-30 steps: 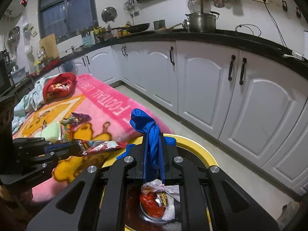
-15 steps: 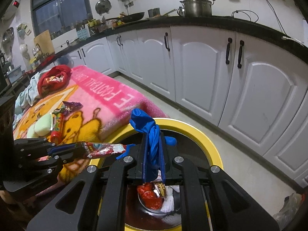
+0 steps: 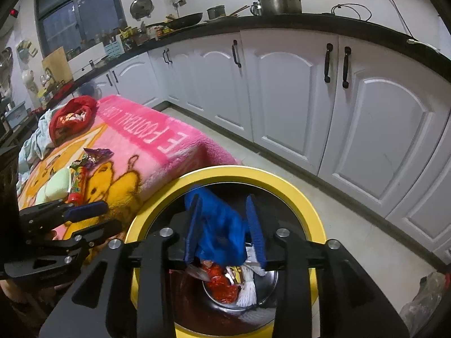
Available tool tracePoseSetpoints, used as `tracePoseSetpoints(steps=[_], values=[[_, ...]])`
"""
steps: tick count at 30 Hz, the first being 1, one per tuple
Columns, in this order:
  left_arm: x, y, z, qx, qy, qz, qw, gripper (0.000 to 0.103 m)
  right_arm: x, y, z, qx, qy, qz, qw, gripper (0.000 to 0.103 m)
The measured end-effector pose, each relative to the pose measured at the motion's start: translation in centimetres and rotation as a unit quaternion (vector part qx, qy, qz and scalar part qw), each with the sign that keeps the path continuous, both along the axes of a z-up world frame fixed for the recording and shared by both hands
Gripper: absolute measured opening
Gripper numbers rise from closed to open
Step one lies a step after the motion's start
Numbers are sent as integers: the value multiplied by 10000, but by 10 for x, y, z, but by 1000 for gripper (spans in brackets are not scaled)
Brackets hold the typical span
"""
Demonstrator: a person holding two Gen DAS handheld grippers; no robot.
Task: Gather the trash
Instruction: 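Open the left tool over the bin while the right tool opens to drop the cloth, then move both tools back over the remaining trash on the blanket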
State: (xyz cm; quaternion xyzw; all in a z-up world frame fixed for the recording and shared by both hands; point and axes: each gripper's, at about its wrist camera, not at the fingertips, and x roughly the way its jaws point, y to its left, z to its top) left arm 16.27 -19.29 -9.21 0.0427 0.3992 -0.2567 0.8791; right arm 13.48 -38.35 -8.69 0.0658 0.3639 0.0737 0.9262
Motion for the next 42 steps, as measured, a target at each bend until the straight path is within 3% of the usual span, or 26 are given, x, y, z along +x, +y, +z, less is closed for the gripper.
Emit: tracePoseSetpoints(steps=[5, 7, 10, 24, 42], values=[[-2, 13, 9, -112, -89, 200, 9997, 58, -3, -1, 7, 8, -112, -78, 9999, 45], [-4, 18, 14, -153, -157, 283, 9994, 76, -5, 1, 12, 30, -206, -82, 9998, 49], [-8, 30, 25, -204, -325, 465, 9982, 91, -8, 4, 19, 42, -311, -83, 9995, 54], [-24, 83, 64, -383, -910, 1111, 9889, 92, -23, 32, 56, -47, -774, 185, 9968, 68], [-47, 144, 92, -450, -1376, 1714, 9745, 92, -34, 98, 86, -285, -1065, 891, 9899, 73]])
